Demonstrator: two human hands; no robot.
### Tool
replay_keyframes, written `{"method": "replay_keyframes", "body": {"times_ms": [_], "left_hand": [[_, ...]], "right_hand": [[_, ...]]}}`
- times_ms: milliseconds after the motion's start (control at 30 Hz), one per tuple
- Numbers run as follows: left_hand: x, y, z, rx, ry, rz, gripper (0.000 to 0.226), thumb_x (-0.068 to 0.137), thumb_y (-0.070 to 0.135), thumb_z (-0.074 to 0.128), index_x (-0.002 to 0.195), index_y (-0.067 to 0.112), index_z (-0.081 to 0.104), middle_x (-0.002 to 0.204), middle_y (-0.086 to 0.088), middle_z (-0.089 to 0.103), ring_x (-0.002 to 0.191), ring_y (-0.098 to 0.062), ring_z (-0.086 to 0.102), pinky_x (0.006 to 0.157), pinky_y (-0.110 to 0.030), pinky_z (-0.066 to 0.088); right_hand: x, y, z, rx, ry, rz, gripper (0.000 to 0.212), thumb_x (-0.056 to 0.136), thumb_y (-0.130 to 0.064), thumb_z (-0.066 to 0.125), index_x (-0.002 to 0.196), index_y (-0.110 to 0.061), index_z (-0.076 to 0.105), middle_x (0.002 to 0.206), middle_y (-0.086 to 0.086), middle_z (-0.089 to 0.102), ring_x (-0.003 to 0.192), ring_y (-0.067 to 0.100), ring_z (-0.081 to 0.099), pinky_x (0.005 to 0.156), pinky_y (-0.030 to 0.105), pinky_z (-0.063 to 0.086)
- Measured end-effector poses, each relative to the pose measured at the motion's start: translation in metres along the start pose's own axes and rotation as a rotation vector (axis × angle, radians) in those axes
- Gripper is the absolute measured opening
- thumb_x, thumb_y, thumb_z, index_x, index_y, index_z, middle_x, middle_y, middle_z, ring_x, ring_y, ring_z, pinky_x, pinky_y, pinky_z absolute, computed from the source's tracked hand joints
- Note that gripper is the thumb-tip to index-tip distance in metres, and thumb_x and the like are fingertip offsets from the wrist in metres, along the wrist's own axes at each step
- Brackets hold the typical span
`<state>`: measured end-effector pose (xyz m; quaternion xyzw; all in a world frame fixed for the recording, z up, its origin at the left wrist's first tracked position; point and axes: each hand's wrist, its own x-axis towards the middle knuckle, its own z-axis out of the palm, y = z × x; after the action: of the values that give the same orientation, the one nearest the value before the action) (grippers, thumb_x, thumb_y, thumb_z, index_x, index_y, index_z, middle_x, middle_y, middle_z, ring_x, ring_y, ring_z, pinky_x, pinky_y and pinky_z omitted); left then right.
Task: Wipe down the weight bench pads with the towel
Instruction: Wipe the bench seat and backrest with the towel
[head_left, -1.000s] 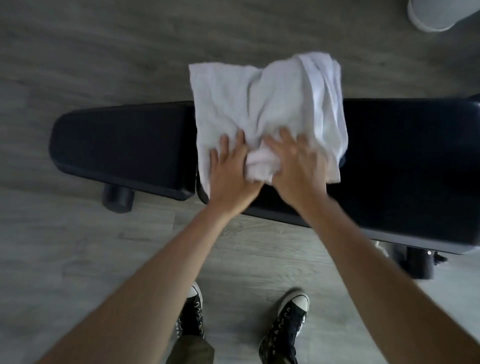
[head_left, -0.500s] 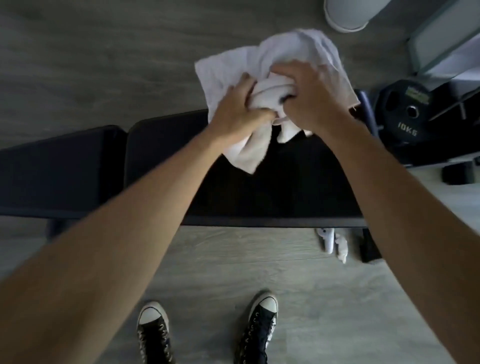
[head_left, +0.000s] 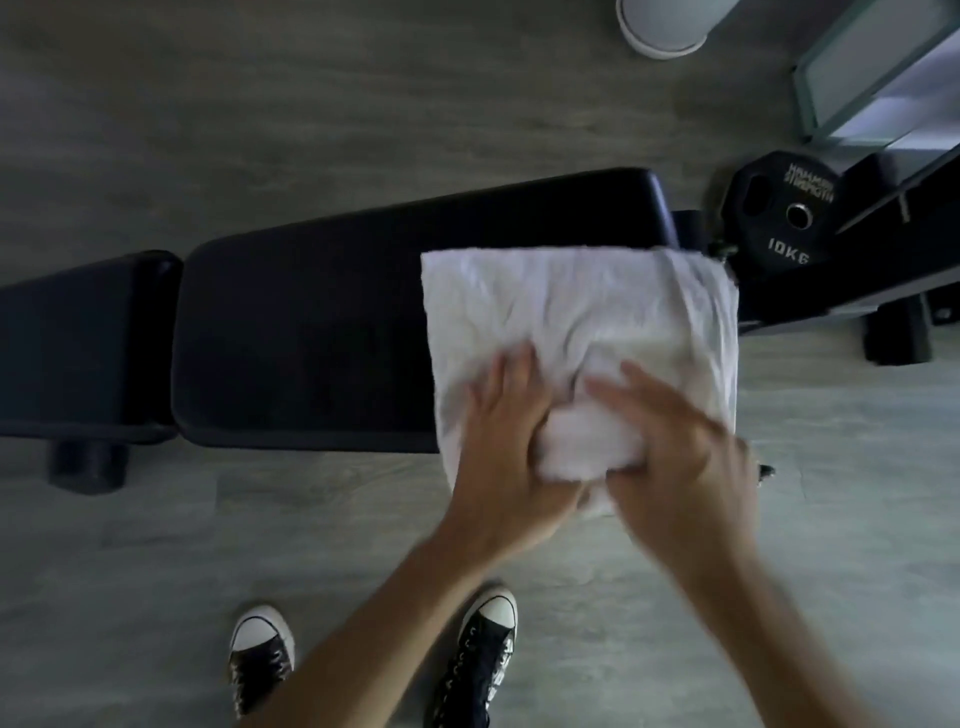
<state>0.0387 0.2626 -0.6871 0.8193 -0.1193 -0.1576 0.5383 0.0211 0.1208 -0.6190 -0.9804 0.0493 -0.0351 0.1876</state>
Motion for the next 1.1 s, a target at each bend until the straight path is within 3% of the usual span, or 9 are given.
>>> {"method": "replay_keyframes", "body": {"times_ms": [167, 233, 300, 400, 567, 700, 800, 900, 1100], "left_hand": [[0.154, 0.062, -0.039, -0.119, 0.079, -0.069, 0.050, 0.071, 0.029, 0.069, 0.118, 0.021, 0.051, 0.128, -0.006, 0.065, 0.122, -0.026, 0.062, 0.112, -0.050, 0.045], [0.200, 0.057, -0.042, -0.031, 0.036, -0.085, 0.042, 0.074, 0.028, 0.072, 0.110, 0.023, 0.052, 0.108, 0.003, 0.066, 0.105, -0.015, 0.064, 0.100, -0.035, 0.047], [0.212, 0.039, -0.032, 0.106, -0.060, -0.156, 0.056, 0.077, 0.032, 0.075, 0.130, 0.023, 0.057, 0.123, 0.000, 0.063, 0.124, -0.022, 0.058, 0.106, -0.036, 0.042], [0.183, 0.004, -0.009, 0.189, -0.040, -0.231, 0.088, 0.082, 0.043, 0.072, 0.161, 0.030, 0.033, 0.171, -0.003, 0.029, 0.162, -0.034, 0.014, 0.130, -0.056, 0.013], [0.070, -0.018, 0.022, 0.318, -0.009, -0.003, 0.100, 0.076, 0.056, 0.071, 0.161, 0.026, 0.025, 0.175, -0.003, 0.024, 0.164, -0.030, 0.009, 0.132, -0.055, 0.003], [-0.035, -0.034, 0.008, 0.181, -0.092, -0.023, 0.074, 0.081, 0.046, 0.078, 0.144, 0.028, 0.042, 0.175, 0.007, 0.023, 0.165, -0.016, 0.004, 0.131, -0.056, 0.005], [-0.072, -0.045, -0.052, 0.025, -0.025, -0.136, 0.045, 0.079, 0.045, 0.080, 0.115, 0.029, 0.059, 0.161, 0.016, 0.047, 0.157, -0.001, 0.025, 0.130, -0.050, 0.017], [-0.086, -0.047, -0.155, -0.096, 0.106, -0.221, 0.059, 0.073, 0.047, 0.077, 0.128, 0.049, 0.056, 0.125, 0.024, 0.065, 0.118, 0.002, 0.064, 0.100, -0.033, 0.056], [-0.064, -0.106, -0.390, 0.085, 0.447, -0.205, 0.068, 0.068, 0.052, 0.073, 0.133, 0.044, 0.058, 0.124, 0.001, 0.071, 0.113, -0.019, 0.070, 0.095, -0.048, 0.059]], "right_hand": [[0.156, 0.021, -0.019, -0.018, 0.253, 0.043, 0.057, 0.074, -0.023, 0.044, 0.127, -0.035, 0.062, 0.128, -0.004, 0.066, 0.109, 0.025, 0.064, 0.085, 0.030, 0.048], [0.204, 0.041, -0.008, 0.052, 0.092, 0.081, 0.055, 0.081, -0.012, 0.048, 0.130, -0.033, 0.059, 0.125, -0.002, 0.065, 0.112, 0.021, 0.059, 0.093, 0.029, 0.046], [0.210, 0.053, 0.010, 0.077, -0.156, 0.092, 0.052, 0.083, -0.007, 0.048, 0.131, -0.025, 0.057, 0.124, 0.002, 0.061, 0.115, 0.023, 0.054, 0.098, 0.027, 0.042], [0.169, 0.057, 0.028, -0.079, -0.109, 0.069, 0.051, 0.077, -0.011, 0.060, 0.123, -0.031, 0.062, 0.125, 0.008, 0.063, 0.116, 0.033, 0.057, 0.088, 0.037, 0.046], [0.037, 0.040, 0.032, -0.106, -0.085, 0.131, 0.059, 0.067, -0.006, 0.075, 0.121, -0.027, 0.063, 0.147, 0.007, 0.050, 0.125, 0.037, 0.050, 0.083, 0.047, 0.048], [-0.046, -0.006, 0.032, -0.106, -0.191, 0.137, 0.060, 0.056, 0.000, 0.072, 0.110, -0.027, 0.070, 0.137, 0.010, 0.061, 0.101, 0.035, 0.068, 0.066, 0.037, 0.053], [-0.049, -0.067, 0.037, -0.012, -0.285, 0.114, 0.051, 0.055, -0.008, 0.076, 0.101, -0.030, 0.071, 0.107, -0.004, 0.074, 0.072, 0.023, 0.070, 0.055, 0.026, 0.042], [-0.017, -0.156, 0.055, 0.124, -0.284, 0.043, 0.046, 0.059, -0.016, 0.072, 0.103, -0.031, 0.070, 0.091, -0.010, 0.072, 0.074, 0.019, 0.068, 0.060, 0.025, 0.039], [0.102, -0.369, 0.136, 0.243, -0.098, -0.317, 0.045, 0.068, -0.018, 0.065, 0.109, -0.034, 0.070, 0.096, -0.007, 0.072, 0.083, 0.017, 0.060, 0.058, 0.023, 0.033]]}}
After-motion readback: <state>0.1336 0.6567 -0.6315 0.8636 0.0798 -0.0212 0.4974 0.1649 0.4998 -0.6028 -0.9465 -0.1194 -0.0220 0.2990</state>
